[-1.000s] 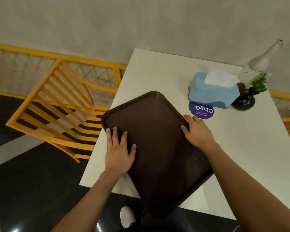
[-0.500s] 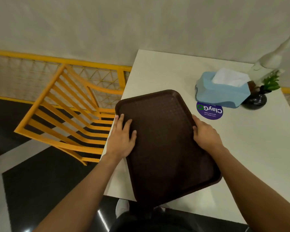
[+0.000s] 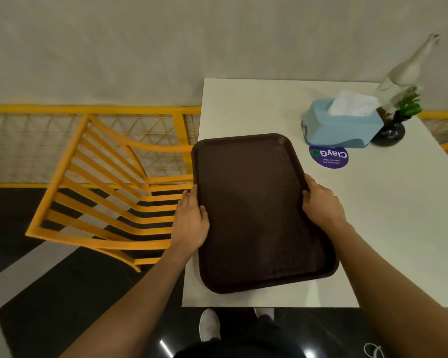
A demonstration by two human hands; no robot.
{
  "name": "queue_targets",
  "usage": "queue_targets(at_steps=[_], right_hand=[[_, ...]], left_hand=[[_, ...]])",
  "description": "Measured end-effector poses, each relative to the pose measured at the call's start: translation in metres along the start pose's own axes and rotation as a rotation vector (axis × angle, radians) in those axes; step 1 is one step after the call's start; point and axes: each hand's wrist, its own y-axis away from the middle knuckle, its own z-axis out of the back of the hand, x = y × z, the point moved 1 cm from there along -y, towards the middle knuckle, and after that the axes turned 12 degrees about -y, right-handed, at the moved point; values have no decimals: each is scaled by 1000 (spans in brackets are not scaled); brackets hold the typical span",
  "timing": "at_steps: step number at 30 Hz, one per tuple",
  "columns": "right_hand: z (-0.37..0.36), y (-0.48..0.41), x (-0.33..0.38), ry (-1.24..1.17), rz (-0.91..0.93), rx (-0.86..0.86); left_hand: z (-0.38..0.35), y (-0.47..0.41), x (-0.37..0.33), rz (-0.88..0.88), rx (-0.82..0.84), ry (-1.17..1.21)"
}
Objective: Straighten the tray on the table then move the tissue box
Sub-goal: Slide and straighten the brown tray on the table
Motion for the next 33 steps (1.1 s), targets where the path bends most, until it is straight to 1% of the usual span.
queue_targets(at_steps=[3,5,7,10,14,18,27,33], right_hand=[[1,10,-1,-41,-27,-15],[1,19,-3,-60,-3,-77],[0,27,-5,-19,42,-100],[-1,30,-12,84,45,-76],[-2,31,-22,98,35,-64],[-4,36,-31,83,37,-39],[-3,45,-50,52,-2,1],[-2,52,-52,35,14,13]], left_hand=[[3,-8,2,-35,-29,-20],[5,-14,1,-60,-24,-43],[6,-20,-2,-78,-10,-54],[7,-27,-7,-91,6,-82],[6,-26,-12,-98,-3,-125],[5,-17,-12,-65,-75,-131],[-8,-1,-16,-84,-54,-200],[-8,6,-18,-68,-67,-203]])
